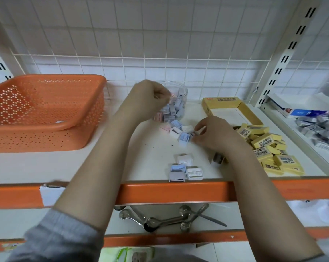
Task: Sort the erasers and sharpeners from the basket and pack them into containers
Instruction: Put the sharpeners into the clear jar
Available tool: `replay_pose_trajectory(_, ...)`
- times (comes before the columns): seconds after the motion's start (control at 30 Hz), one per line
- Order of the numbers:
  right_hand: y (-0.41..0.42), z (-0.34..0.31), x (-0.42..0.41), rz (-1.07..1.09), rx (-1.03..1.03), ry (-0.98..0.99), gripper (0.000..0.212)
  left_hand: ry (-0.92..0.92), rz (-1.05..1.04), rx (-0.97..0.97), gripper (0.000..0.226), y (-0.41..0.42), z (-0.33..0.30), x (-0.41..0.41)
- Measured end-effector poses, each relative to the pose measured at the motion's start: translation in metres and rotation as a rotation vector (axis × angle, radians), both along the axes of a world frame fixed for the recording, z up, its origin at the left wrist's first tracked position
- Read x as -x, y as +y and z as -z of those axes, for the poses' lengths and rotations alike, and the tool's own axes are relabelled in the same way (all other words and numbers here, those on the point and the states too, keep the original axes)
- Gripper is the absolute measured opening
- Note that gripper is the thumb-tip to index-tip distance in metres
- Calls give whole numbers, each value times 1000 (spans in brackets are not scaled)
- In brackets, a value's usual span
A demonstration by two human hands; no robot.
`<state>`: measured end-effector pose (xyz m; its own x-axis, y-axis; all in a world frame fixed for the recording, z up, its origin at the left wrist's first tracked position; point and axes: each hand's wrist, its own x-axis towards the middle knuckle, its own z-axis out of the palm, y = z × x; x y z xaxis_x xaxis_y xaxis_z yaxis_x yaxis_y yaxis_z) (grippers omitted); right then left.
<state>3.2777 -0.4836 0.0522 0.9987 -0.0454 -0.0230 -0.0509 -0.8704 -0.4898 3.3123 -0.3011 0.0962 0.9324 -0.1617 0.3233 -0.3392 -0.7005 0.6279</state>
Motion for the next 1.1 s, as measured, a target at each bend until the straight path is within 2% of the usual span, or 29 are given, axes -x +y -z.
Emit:
replay_pose_trajectory(0.13, -1, 8, 1, 30, -20, -36, 31, 97, 88, -32, 13, 4, 23, 45)
replay_pose_trajectory(0.23, -6, 10, 6, 62, -112, -104, 34, 232, 159, -56, 11, 5, 36, 72)
replay_pose_trajectory(0.33, -11, 9, 12, 93, -198, -203, 37, 379, 270, -94, 15, 5, 42, 89)
replay_pose_trajectory(0.43, -13, 8, 12, 95, -256, -263, 34, 423, 287, -107, 22, 6, 44, 95)
replay_pose_trajectory(0.57, -10, 4, 8, 93, -303, -273, 31, 394, 321, -121, 14, 7, 49, 93)
replay_pose_trajectory(0.73, -4, -11, -4, 47, -290, -338, 30, 323, 334, -35, 10, 12, 55, 90)
replay_pose_trajectory(0.93, 19, -37, -56, -48, -295, -463, 30, 110, 174, 30, 6, 23, 38, 64)
replay_pose_trajectory(1.1, 33, -36, -105, -64, -278, -361, 31, -5, 54, 7, 8, 26, 14, 24)
